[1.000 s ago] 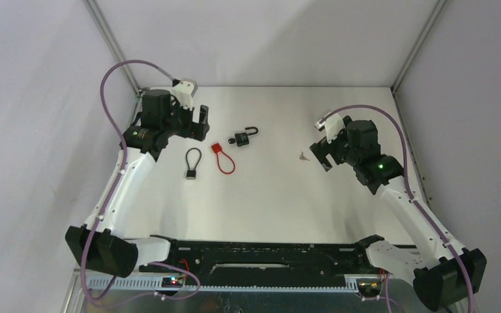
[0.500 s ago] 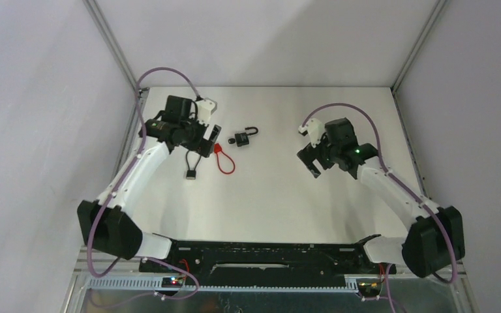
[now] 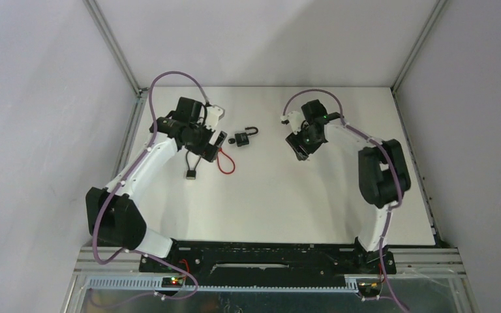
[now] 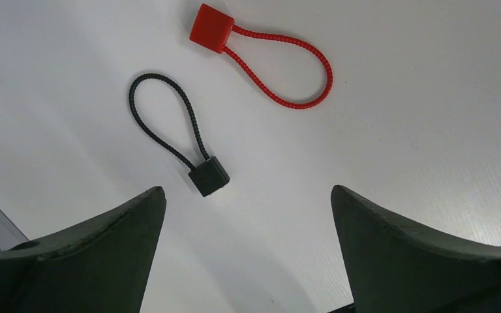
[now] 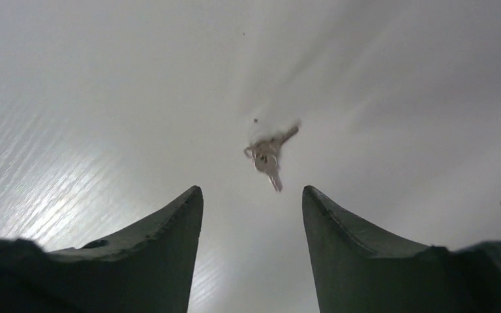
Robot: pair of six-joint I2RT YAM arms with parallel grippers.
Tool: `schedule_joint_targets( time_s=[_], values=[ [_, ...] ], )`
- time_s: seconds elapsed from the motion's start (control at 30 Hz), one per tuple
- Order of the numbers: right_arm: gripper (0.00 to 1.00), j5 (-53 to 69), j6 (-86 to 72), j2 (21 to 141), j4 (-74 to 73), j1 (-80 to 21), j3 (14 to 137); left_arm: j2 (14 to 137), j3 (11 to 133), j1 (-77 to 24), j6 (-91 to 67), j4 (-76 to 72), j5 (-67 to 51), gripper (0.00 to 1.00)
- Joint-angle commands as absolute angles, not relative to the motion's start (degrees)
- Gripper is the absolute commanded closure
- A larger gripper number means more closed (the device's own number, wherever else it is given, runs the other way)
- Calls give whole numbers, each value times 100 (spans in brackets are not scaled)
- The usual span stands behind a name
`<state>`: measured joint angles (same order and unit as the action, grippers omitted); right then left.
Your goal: Unlock with the key
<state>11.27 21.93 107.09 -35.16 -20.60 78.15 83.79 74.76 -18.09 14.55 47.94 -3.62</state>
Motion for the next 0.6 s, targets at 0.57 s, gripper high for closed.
schedule_joint_targets(
  time_s=[0.57],
  values=[
    [72,1026,3331,12199,-4592,-2096,9163,8110,7577,-1826,1556,4922,-558,0]
  ],
)
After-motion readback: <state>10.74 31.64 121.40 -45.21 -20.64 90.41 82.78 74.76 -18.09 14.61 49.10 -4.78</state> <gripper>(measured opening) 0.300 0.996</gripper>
